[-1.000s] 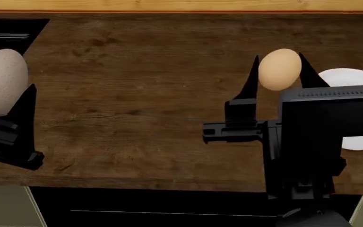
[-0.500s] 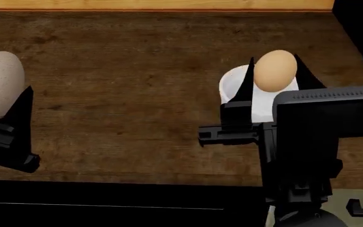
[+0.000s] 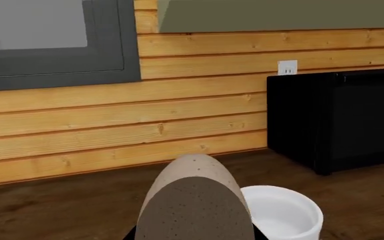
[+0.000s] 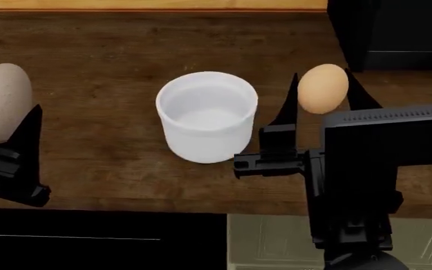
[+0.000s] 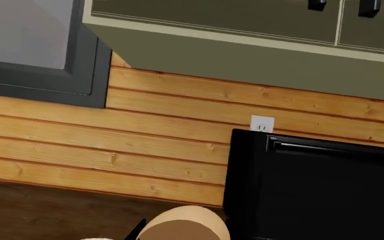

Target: Place the eggs and milk next to the bowl.

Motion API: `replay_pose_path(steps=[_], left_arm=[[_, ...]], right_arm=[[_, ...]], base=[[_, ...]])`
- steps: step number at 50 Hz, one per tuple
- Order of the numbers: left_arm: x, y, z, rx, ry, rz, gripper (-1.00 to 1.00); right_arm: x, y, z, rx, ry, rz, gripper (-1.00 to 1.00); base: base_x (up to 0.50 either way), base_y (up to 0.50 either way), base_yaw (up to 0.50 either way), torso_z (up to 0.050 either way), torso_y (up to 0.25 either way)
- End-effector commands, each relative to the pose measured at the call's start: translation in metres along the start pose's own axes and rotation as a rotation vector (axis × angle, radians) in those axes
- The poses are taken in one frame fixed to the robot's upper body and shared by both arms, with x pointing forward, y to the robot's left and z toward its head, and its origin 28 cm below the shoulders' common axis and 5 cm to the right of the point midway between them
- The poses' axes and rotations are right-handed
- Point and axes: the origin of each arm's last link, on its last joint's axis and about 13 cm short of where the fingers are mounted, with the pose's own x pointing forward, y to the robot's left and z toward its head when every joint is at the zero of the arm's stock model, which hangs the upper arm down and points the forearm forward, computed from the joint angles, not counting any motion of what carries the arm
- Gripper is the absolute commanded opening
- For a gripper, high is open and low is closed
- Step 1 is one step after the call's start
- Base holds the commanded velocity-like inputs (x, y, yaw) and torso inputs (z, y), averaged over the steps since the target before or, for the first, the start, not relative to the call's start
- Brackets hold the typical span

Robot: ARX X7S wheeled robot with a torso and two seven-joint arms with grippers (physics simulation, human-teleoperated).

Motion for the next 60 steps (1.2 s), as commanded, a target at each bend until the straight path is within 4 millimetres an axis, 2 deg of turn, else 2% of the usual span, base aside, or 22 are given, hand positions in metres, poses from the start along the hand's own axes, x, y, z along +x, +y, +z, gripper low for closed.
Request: replay_pose_path(steps=[1,20,60], left_arm=[[0.0006,0.0017,0.0009,-0.030,-0.016,0.003,-1.00],[0.0000,0.0016,-0.0003,-0.031,-0.014,0.005,-1.00],[-0.0003,0.0042,-0.0015,-0.039,-0.010,0.017,-1.00]], right_arm=[[0.0025,-0.0001,0.0018,-0.008,-0.012,0.007,-1.00],[0.0015,0.0001,0.0011,-0.014,-0.006,0.009,-1.00],[0.0005,0.0033,0.0023,-0.015,-0.008,0.032,-1.00]], base=[[-0.03,-0.50,0.00,0.000,0.000],[0.01,-0.07,0.00,0.000,0.000],[0.30,-0.03,0.00,0.000,0.001]])
